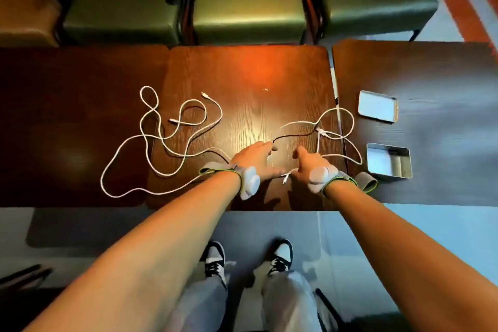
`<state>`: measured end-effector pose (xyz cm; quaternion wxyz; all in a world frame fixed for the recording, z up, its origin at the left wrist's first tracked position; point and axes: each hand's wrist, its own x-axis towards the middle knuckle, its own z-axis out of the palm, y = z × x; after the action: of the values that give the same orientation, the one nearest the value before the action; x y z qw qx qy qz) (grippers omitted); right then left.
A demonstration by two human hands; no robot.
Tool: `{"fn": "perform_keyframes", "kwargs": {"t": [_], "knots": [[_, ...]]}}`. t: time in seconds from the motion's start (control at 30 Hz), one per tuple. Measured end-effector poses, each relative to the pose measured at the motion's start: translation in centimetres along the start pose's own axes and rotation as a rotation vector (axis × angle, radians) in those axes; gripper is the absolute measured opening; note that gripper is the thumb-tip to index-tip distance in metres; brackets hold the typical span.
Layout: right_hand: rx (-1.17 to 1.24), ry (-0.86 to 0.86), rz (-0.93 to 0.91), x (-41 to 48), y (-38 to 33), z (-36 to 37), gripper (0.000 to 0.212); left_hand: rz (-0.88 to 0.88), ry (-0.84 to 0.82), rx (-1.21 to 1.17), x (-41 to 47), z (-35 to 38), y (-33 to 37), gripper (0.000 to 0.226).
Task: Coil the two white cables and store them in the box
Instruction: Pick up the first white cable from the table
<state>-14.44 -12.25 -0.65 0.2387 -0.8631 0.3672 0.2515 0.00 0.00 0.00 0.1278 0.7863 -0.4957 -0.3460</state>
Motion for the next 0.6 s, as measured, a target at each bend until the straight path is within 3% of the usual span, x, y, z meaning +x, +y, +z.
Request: {"fn": "perform_keyframes", "kwargs": {"t": [0.23,0.37,0.5,0.6], "knots": [[-0.029,0.133,0.031,2.1,0.7,9.3,0.028,0.067,0.051,0.042,0.5,9.1,-4.0,0.052],[-0.055,0.407,-0.029,1.8,0.4,14.3,0.024,0.221,0.305,0.176,-0.7,14.5,-6.9,0.04],[-0.025,0.535,-0.083,0.3,-0.5,16.0,0.024,0.25,0.435,0.369,-2.0,16.4,-7.3,0.035],[-0.016,0.589,-0.122,-3.0,-1.1,18.9,0.038,0.241,0.55,0.38,-5.8,18.7,-7.7,0.03]]}}
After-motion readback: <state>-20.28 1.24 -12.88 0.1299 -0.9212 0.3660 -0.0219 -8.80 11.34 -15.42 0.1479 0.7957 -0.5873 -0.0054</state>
